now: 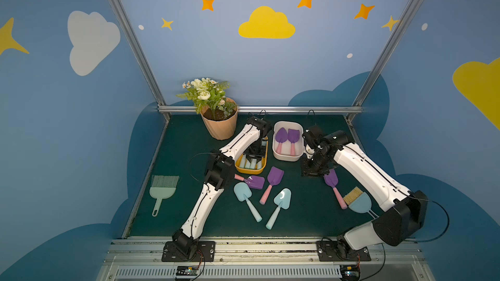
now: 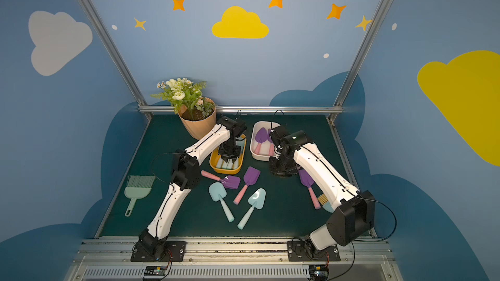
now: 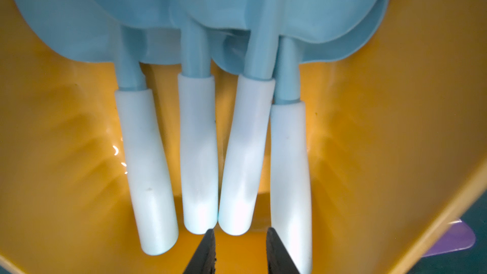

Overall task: Sort the small shovels by color and place them into the storage box
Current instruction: Place the shovel in the storage box.

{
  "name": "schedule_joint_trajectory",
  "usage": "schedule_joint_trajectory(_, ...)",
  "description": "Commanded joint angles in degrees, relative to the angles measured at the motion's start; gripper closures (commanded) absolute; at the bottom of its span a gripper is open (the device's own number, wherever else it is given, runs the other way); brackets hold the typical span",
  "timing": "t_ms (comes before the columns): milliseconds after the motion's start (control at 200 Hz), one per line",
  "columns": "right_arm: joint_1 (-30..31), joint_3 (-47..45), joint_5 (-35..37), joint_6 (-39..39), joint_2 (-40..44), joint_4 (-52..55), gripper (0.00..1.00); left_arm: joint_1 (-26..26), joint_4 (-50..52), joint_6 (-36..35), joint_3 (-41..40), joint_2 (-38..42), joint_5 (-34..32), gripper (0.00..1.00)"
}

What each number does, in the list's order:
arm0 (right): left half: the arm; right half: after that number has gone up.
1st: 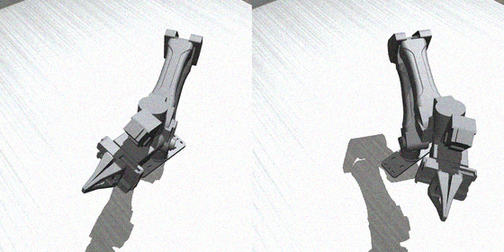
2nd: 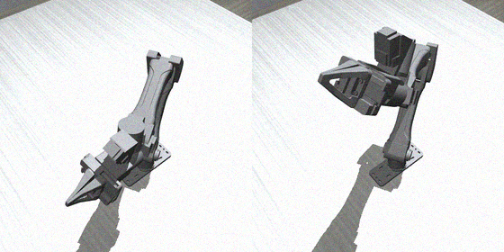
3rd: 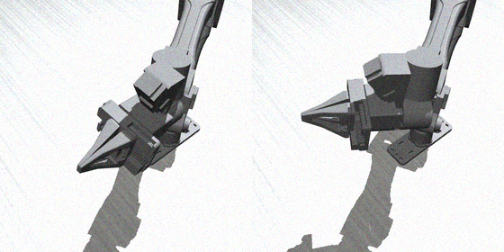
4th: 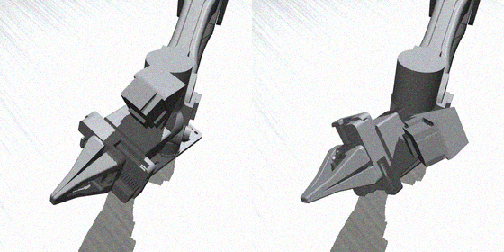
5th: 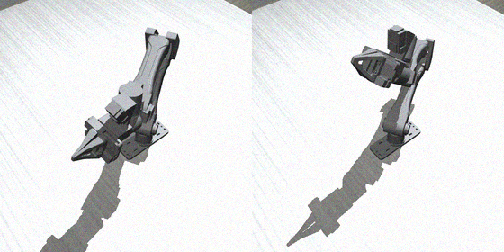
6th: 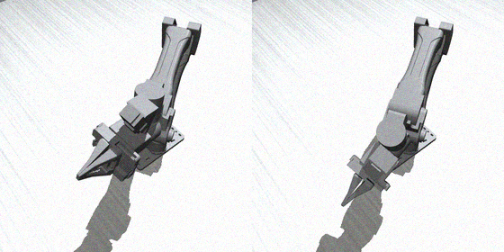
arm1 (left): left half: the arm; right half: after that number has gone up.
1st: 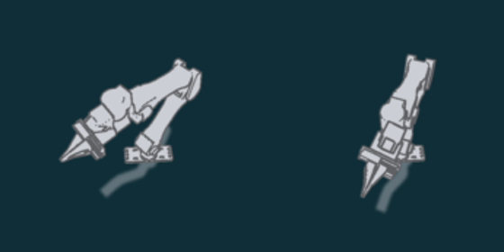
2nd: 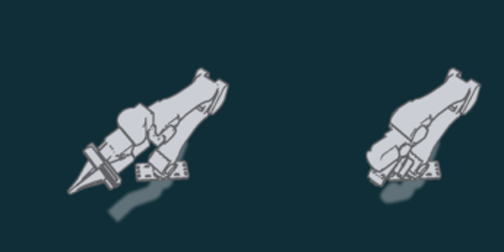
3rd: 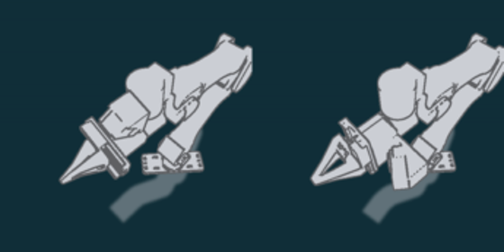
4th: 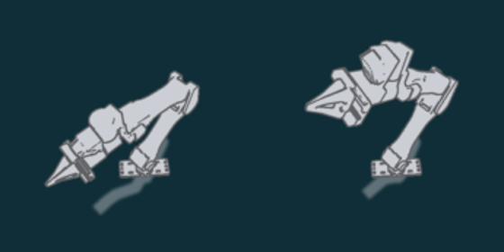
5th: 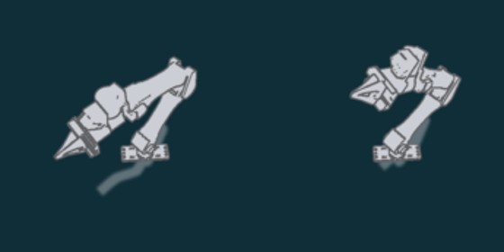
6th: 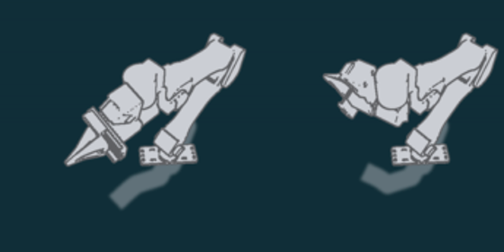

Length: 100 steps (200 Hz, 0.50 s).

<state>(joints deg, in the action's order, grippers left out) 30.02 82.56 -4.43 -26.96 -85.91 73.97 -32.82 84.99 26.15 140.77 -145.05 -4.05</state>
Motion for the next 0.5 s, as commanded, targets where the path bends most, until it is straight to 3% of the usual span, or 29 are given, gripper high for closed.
schedule_joint_trajectory(0, -0.5, -0.6, -0.2, 0.1, 0.6, 1.1, 0.65, -0.3, 0.8, 0.1, -0.1, 3.0, 0.0, 0.81)
schedule_joint_trajectory(255, -0.7, -0.6, 0.2, -0.5, 1.6, 1.1, 0.65, -1.0, 0.8, 0.4, 0.1, 7.2, -0.4, 0.79)
schedule_joint_trajectory(496, -1.6, -1.5, 1.8, -3.3, 4.9, 1.8, 0.64, -2.7, 0.9, 0.8, -3.3, 17.6, -5.4, 0.72)
